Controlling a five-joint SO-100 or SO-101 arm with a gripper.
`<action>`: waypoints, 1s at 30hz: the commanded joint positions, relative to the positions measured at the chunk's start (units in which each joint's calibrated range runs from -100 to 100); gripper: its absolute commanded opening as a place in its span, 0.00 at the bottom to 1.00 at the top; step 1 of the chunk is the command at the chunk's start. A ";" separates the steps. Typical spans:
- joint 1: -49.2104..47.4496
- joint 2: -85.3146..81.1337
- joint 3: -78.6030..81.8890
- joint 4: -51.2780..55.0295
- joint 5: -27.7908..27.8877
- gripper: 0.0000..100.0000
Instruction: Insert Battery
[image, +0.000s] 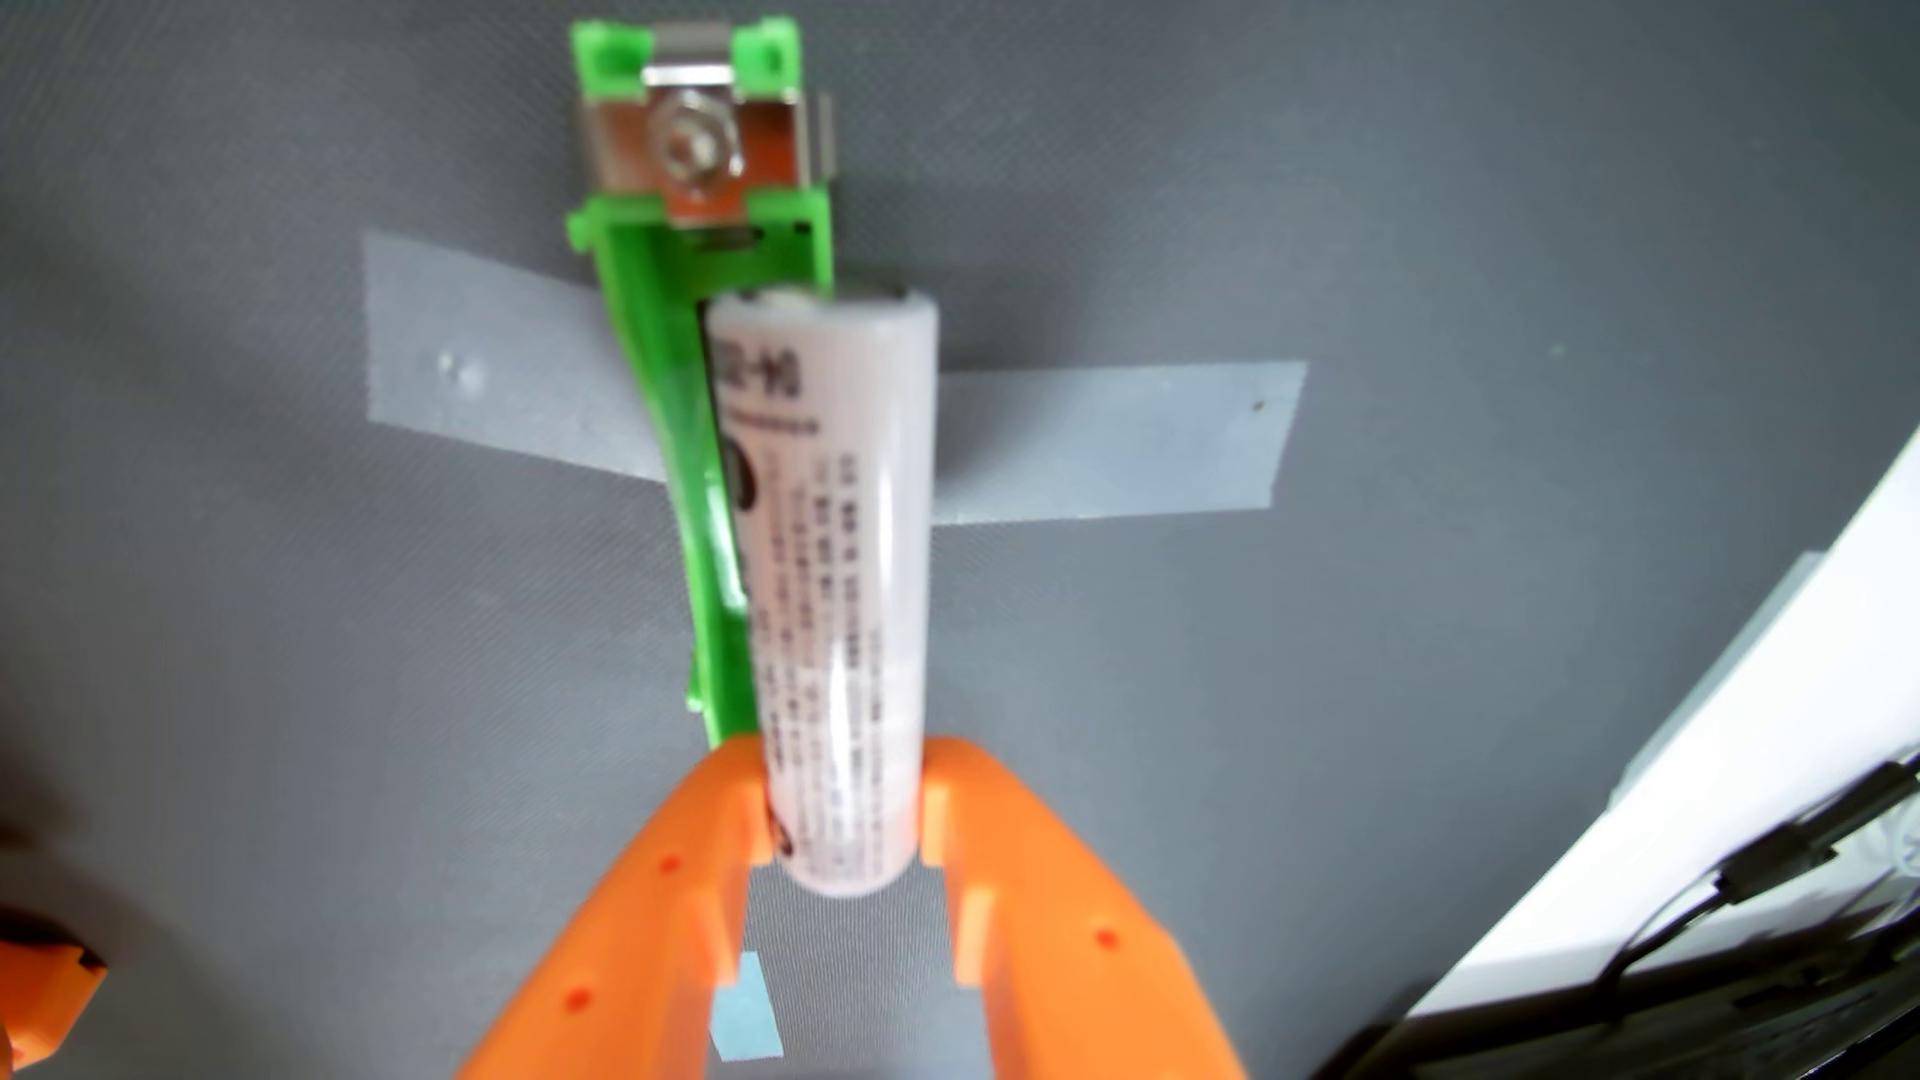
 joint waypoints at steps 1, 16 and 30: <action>-0.14 -1.31 -0.21 -0.19 0.15 0.02; -0.14 -1.31 -0.12 -0.19 0.20 0.02; -2.15 -1.31 -0.03 0.41 0.26 0.02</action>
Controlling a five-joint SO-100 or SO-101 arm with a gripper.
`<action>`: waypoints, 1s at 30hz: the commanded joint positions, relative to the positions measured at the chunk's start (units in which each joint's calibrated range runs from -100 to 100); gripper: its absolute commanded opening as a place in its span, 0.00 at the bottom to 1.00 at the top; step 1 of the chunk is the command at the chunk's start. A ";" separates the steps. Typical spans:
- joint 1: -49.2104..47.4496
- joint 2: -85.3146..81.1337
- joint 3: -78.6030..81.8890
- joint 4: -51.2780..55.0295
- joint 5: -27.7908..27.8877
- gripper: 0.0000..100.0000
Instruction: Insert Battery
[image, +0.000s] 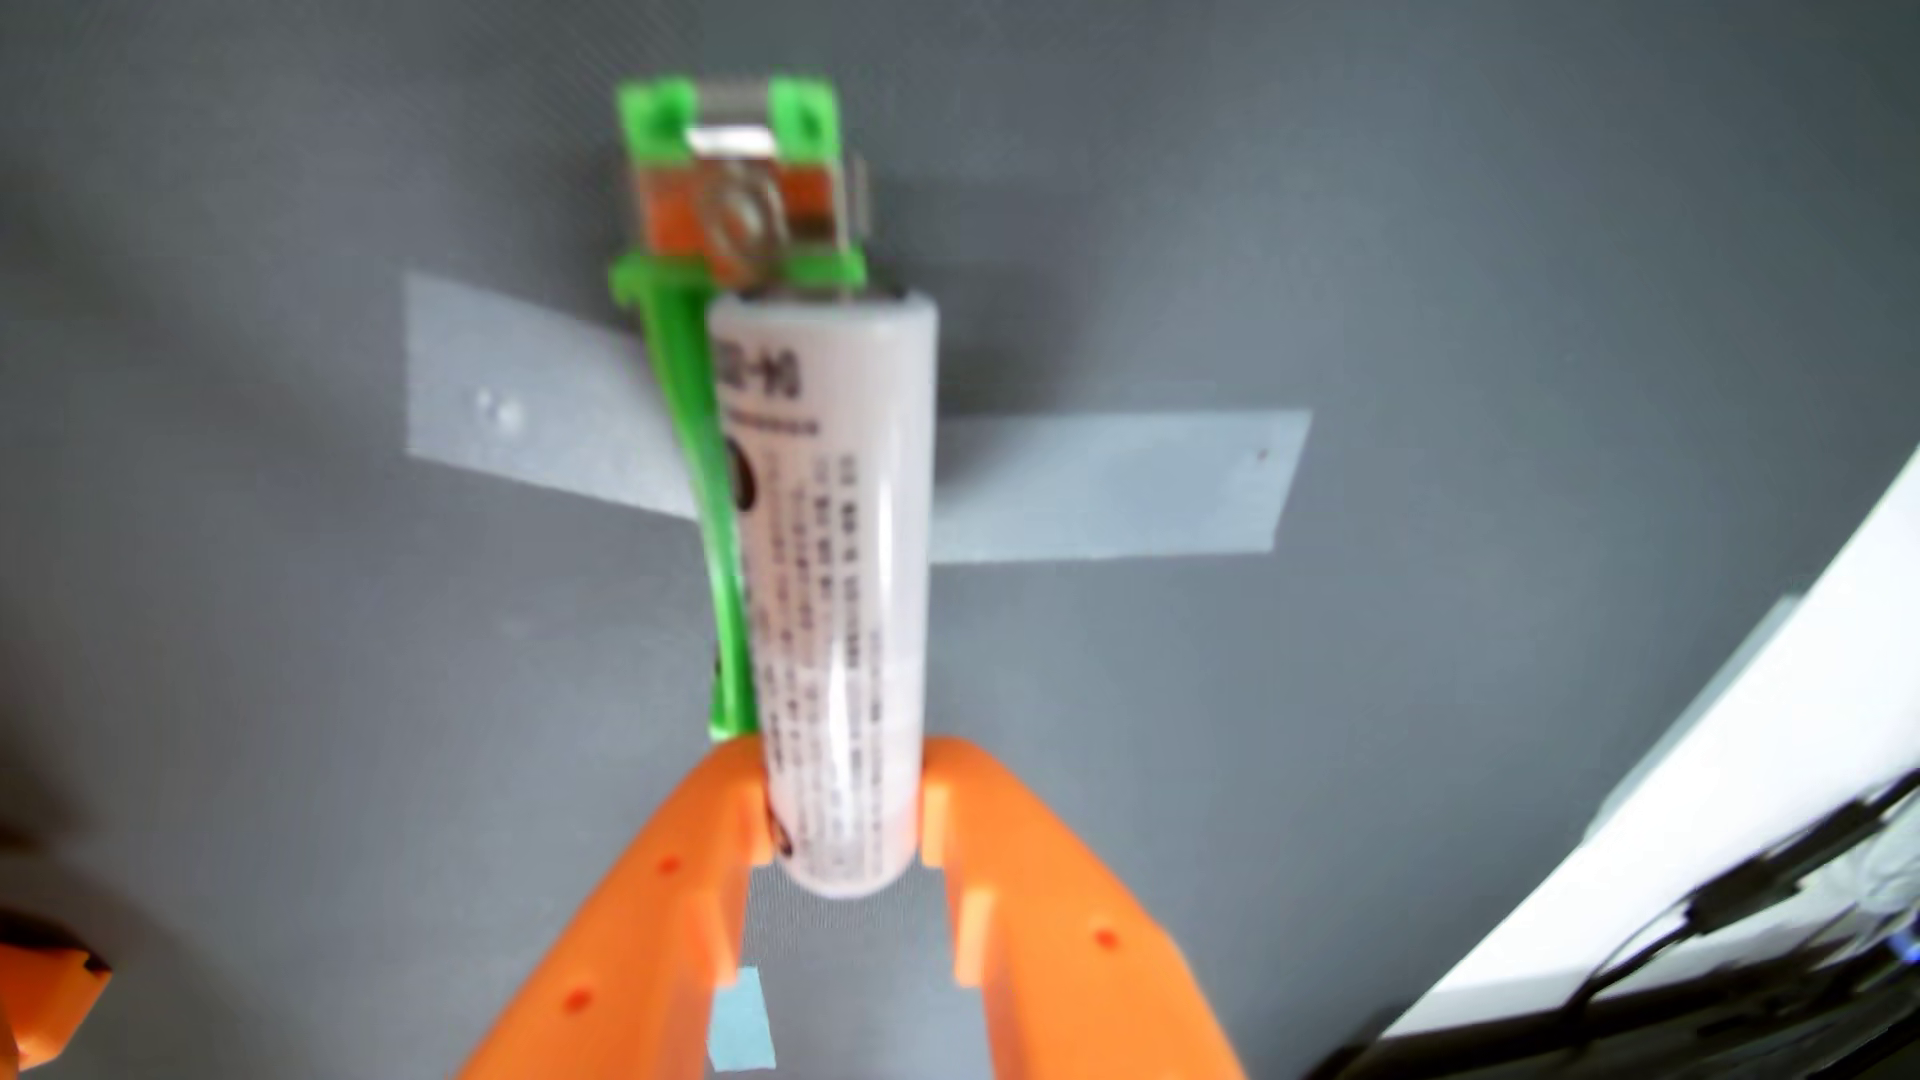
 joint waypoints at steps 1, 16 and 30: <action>0.29 -1.31 -0.21 0.24 0.36 0.02; 1.24 -1.48 0.69 0.15 0.31 0.02; 1.24 -1.39 0.69 0.32 0.31 0.02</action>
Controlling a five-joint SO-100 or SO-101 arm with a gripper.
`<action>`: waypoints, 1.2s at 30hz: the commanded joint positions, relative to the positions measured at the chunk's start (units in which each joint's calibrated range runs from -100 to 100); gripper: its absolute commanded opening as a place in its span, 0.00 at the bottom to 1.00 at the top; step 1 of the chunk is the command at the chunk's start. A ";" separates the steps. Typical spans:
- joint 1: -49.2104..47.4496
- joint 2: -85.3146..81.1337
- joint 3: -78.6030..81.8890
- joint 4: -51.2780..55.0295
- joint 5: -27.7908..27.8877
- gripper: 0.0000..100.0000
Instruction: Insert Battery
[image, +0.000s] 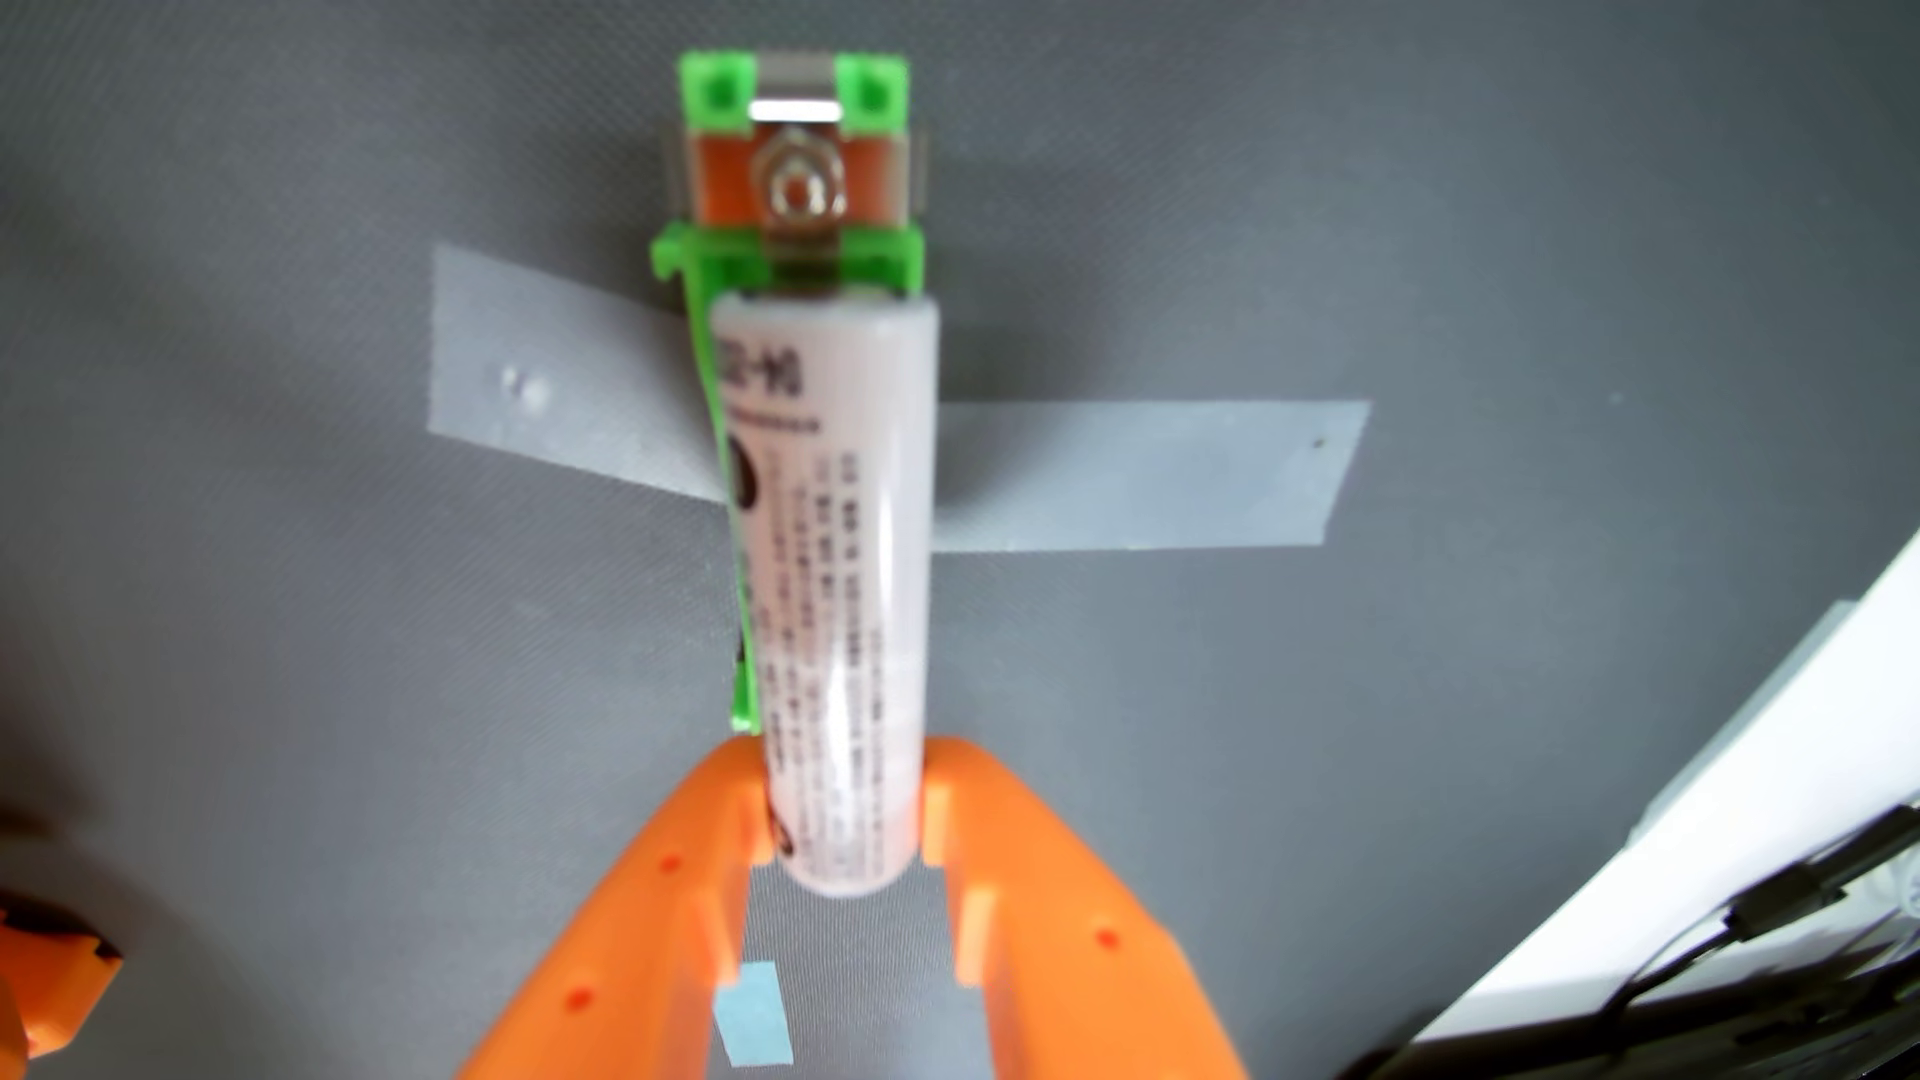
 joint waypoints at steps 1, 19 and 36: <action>0.33 -1.39 -0.21 0.41 0.00 0.02; -0.14 -1.31 -0.12 0.32 0.05 0.02; -0.02 -1.48 1.14 0.15 -0.15 0.13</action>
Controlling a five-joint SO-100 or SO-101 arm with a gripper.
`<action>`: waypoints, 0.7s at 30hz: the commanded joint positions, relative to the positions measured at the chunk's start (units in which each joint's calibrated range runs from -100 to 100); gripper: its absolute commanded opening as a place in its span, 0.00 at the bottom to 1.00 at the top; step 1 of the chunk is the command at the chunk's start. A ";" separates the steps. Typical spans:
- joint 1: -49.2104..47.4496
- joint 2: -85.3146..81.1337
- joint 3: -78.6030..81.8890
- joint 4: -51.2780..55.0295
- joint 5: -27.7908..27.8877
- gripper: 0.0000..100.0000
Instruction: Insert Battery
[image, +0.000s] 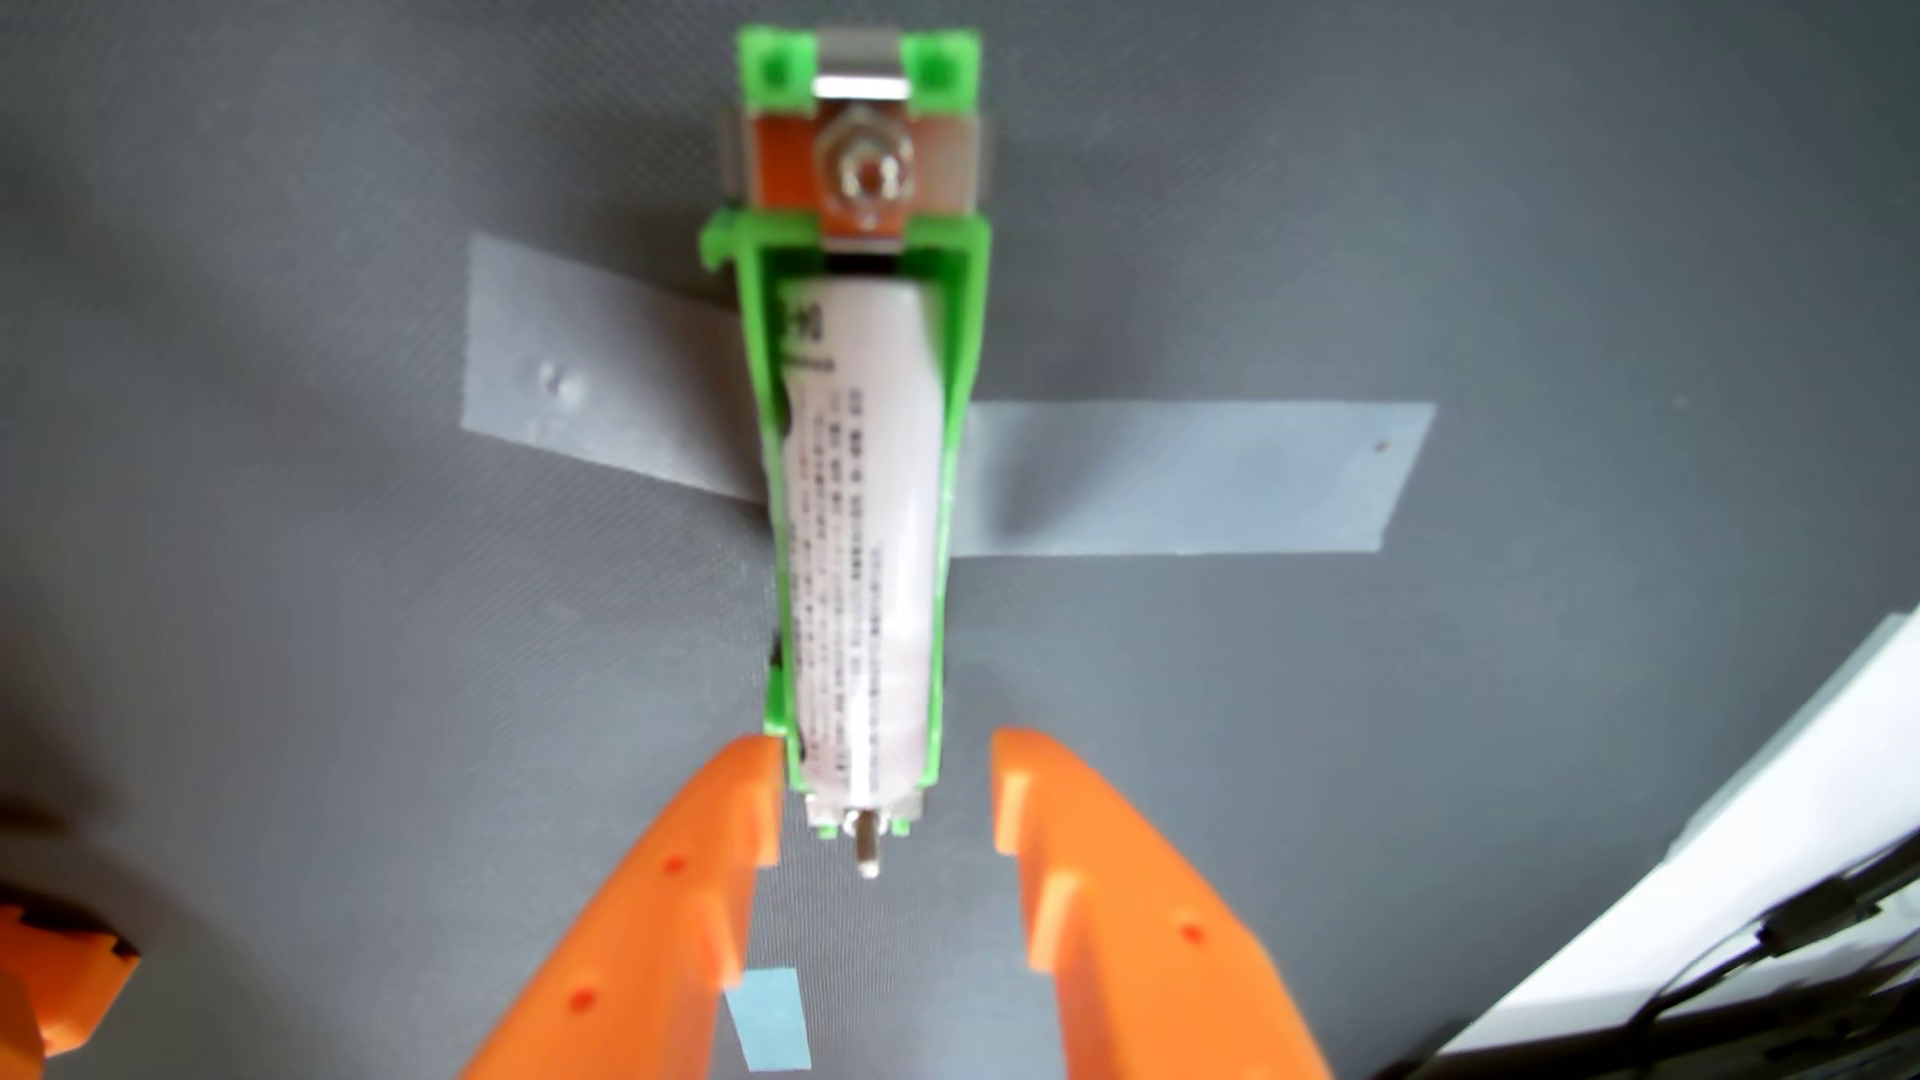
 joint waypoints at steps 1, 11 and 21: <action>-0.14 -1.48 -0.22 0.15 -0.16 0.13; -2.62 -2.06 -7.06 5.15 -0.10 0.12; -2.26 -1.39 -8.59 6.59 0.10 0.02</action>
